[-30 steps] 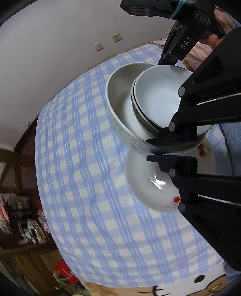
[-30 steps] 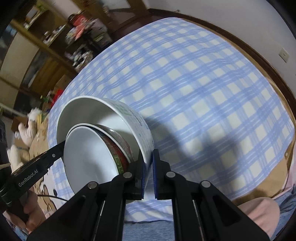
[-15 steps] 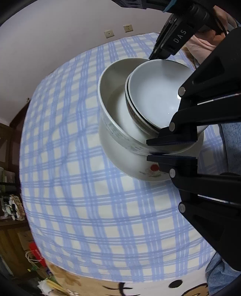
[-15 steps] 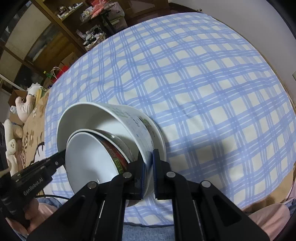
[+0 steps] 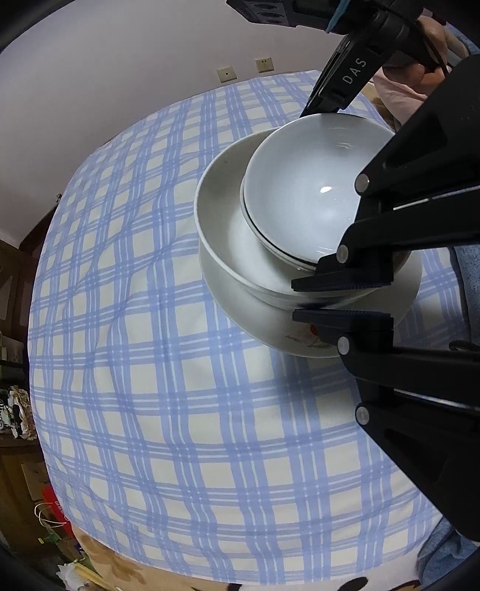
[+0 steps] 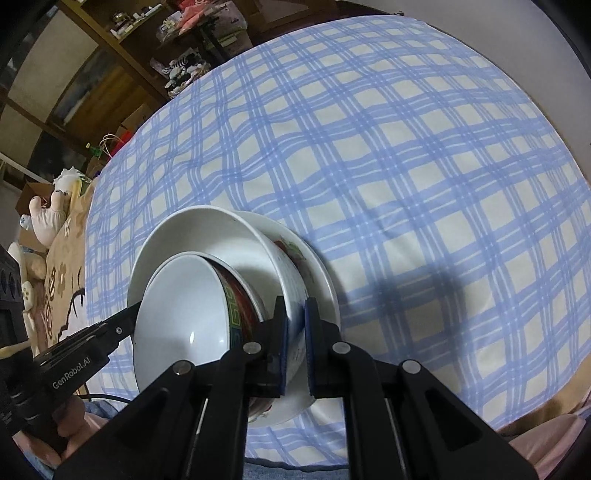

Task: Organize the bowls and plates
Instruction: 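Lower the bowl stack onto the cherry plates and open both tools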

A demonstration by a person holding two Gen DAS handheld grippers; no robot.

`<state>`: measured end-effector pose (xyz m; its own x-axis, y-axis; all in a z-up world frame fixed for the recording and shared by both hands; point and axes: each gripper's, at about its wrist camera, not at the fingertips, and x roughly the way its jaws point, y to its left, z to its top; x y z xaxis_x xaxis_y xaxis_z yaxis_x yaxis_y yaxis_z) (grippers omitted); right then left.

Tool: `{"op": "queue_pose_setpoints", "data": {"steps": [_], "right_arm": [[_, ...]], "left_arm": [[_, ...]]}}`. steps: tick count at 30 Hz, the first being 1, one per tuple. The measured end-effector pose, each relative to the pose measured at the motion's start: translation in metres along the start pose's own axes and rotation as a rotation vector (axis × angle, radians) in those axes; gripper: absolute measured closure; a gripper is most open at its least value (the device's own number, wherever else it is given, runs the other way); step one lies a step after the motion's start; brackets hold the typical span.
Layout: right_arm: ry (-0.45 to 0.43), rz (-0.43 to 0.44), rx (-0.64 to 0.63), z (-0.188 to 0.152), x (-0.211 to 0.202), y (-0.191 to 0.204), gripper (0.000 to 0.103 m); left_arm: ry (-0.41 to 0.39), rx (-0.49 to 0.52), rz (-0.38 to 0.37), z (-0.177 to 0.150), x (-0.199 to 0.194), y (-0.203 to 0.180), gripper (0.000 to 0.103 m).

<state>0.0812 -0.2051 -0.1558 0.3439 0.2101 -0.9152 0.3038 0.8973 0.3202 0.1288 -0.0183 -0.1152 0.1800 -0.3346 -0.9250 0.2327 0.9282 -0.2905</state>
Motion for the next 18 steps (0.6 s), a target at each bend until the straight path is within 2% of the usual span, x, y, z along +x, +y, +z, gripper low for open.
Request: {"op": "queue_pose_setpoints", "data": {"steps": [2, 5, 8, 11, 16, 17, 18], "right_arm": [[-0.003, 0.012, -0.005, -0.001, -0.001, 0.000, 0.093], [-0.002, 0.035, -0.014, -0.004, -0.002, -0.001, 0.093], [-0.055, 0.054, -0.029, -0.006, -0.014, 0.001, 0.093], [-0.094, 0.031, -0.050, -0.006, -0.029, 0.004, 0.093], [-0.185, 0.029, -0.093, -0.014, -0.062, 0.006, 0.091], [-0.207, 0.030, -0.103, -0.016, -0.070, 0.007, 0.090], [-0.238, 0.036, -0.117, -0.019, -0.080, 0.008, 0.084]], "left_arm": [[-0.003, -0.014, -0.015, -0.002, -0.001, 0.004, 0.092], [-0.019, -0.017, 0.012, -0.006, -0.008, 0.009, 0.091], [-0.036, -0.014, 0.031, -0.009, -0.017, 0.011, 0.084], [-0.051, -0.003, 0.062, -0.012, -0.027, 0.008, 0.084], [-0.166, 0.075, 0.184, -0.025, -0.066, -0.005, 0.084], [-0.192, 0.082, 0.198, -0.028, -0.075, -0.006, 0.084], [-0.221, 0.091, 0.216, -0.032, -0.084, -0.008, 0.084]]}}
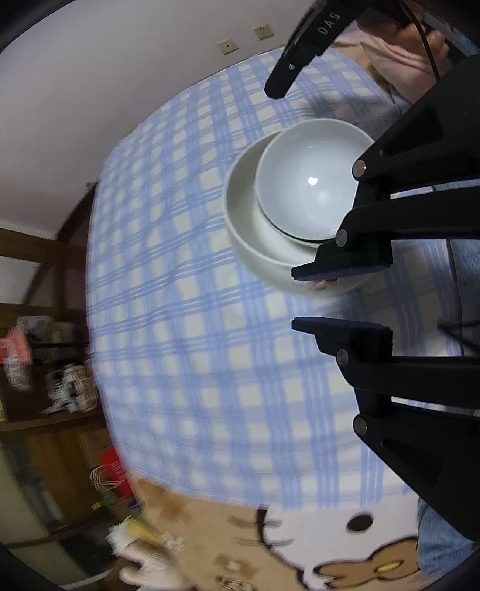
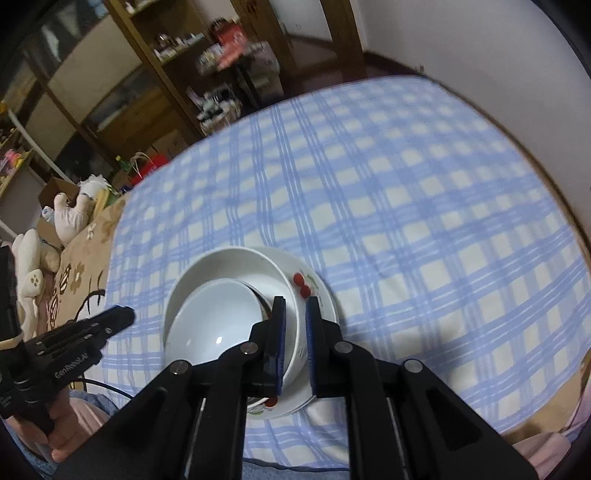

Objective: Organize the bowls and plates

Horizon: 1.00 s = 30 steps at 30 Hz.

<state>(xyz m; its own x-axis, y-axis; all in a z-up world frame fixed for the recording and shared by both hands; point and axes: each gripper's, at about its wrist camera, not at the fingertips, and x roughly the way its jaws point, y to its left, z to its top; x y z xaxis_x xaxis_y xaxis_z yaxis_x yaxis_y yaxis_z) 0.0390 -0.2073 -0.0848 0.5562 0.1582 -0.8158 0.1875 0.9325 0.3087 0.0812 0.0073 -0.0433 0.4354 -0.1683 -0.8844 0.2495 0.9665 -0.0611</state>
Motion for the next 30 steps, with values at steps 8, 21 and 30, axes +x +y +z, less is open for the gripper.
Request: {"op": "queue_pose_setpoints", "data": {"steps": [8, 21, 30], "right_arm": [[-0.214, 0.008, -0.072, -0.013, -0.065, 0.010, 0.058], [-0.426, -0.035, -0.158, -0.048, -0.132, 0.013, 0.033], [-0.506, -0.092, -0.221, -0.068, -0.129, 0.012, 0.015]], "left_arm": [[-0.211, 0.011, 0.103, -0.023, -0.072, -0.003, 0.074], [-0.507, 0.072, 0.138, -0.067, -0.145, -0.026, 0.021], [-0.660, 0.060, 0.105, -0.087, -0.134, -0.039, 0.008]]}}
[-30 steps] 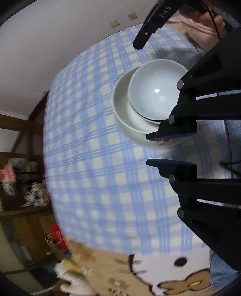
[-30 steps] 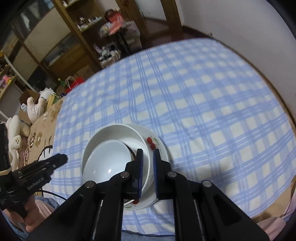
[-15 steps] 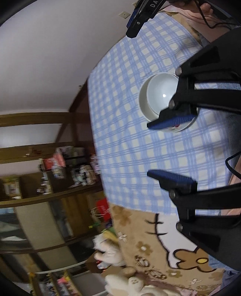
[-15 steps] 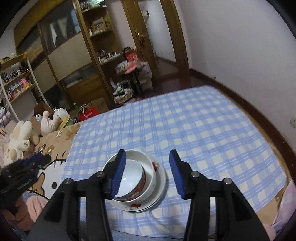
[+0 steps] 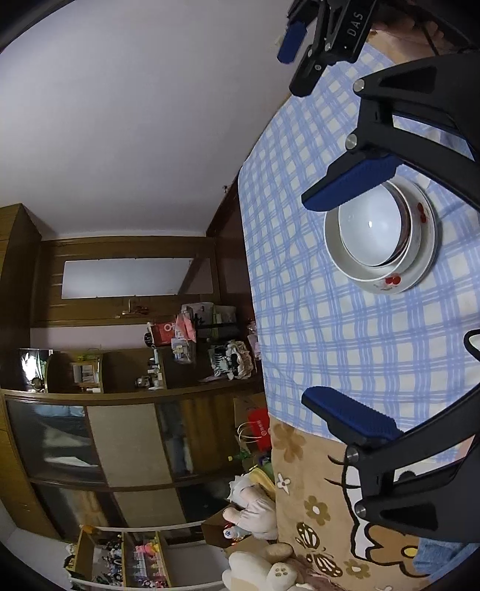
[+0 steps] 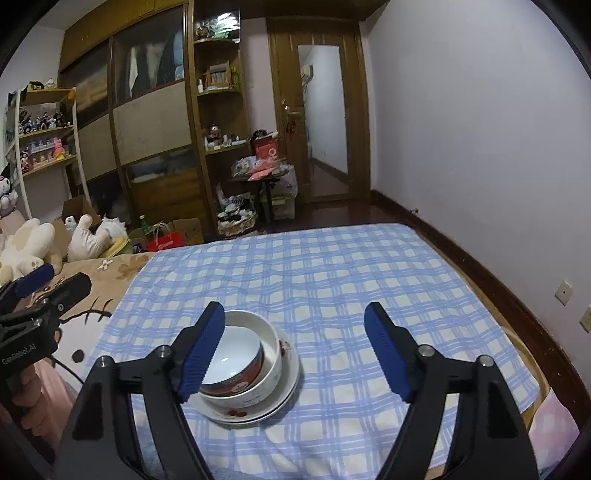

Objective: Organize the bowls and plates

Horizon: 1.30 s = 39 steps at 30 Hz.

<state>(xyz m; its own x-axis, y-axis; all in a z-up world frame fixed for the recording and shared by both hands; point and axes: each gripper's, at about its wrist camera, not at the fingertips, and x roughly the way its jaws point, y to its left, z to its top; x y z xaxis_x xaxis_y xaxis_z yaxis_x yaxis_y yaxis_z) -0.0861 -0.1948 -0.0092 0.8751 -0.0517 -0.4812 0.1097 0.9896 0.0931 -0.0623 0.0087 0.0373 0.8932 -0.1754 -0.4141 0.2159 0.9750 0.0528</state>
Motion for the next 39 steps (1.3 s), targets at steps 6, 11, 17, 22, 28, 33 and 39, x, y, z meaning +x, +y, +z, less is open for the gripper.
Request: {"op": "queue_pose_setpoints", "data": {"steps": [6, 11, 17, 22, 28, 33, 39], "right_arm": [[-0.062, -0.020, 0.006, -0.008, 0.000, -0.009, 0.008], [-0.108, -0.063, -0.006, -0.010, 0.004, -0.011, 0.003], [-0.112, -0.062, 0.015, -0.014, 0.012, -0.017, 0.002], [-0.094, -0.073, 0.030, -0.016, 0.022, -0.022, 0.002], [-0.088, -0.082, 0.032, -0.018, 0.026, -0.021, 0.001], [-0.085, -0.086, 0.033, -0.018, 0.027, -0.021, 0.001], [-0.084, -0.101, 0.052, -0.020, 0.029, -0.022, 0.001]], "left_arm": [[0.012, 0.055, 0.012, -0.012, 0.015, -0.012, 0.008], [0.042, 0.055, -0.006, -0.014, 0.030, -0.013, 0.008], [0.079, 0.037, -0.001, -0.018, 0.046, -0.010, 0.008], [0.116, 0.030, 0.000, -0.021, 0.058, -0.008, 0.008], [0.132, 0.040, -0.003, -0.023, 0.064, -0.010, 0.008], [0.138, 0.051, -0.005, -0.024, 0.064, -0.012, 0.008], [0.134, 0.055, -0.002, -0.024, 0.062, -0.013, 0.008]]}}
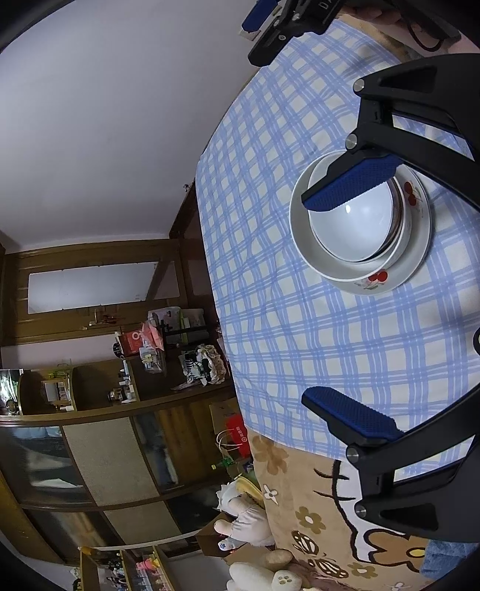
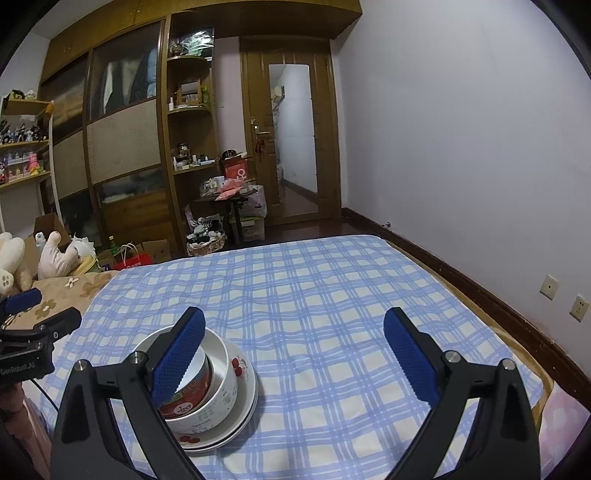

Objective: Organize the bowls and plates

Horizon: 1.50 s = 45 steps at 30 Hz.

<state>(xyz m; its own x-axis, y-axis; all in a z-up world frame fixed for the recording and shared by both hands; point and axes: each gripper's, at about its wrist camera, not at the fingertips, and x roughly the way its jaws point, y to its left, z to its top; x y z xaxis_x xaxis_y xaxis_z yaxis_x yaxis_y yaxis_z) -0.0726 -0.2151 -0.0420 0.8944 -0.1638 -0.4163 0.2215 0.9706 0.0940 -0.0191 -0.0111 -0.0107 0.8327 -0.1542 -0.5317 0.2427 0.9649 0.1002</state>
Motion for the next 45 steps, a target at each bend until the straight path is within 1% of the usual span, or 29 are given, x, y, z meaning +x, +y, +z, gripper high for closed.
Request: {"op": "queue_pose_setpoints", "data": {"steps": [11, 16, 34, 45], "right_arm": [[0.005, -0.013, 0.000, -0.001, 0.000, 0.000, 0.001], [0.005, -0.013, 0.001, -0.002, -0.001, 0.000, 0.001], [0.068, 0.010, -0.012, -0.006, 0.006, 0.005, 0.001], [0.077, 0.011, -0.017, -0.008, 0.009, 0.005, 0.001]], "left_arm": [[0.004, 0.024, -0.002, 0.002, -0.004, 0.001, 0.008], [0.019, 0.016, 0.003, 0.002, 0.000, 0.002, 0.008], [0.054, 0.006, 0.012, -0.002, 0.005, 0.007, 0.008], [0.060, 0.003, 0.015, -0.002, 0.006, 0.007, 0.008]]}}
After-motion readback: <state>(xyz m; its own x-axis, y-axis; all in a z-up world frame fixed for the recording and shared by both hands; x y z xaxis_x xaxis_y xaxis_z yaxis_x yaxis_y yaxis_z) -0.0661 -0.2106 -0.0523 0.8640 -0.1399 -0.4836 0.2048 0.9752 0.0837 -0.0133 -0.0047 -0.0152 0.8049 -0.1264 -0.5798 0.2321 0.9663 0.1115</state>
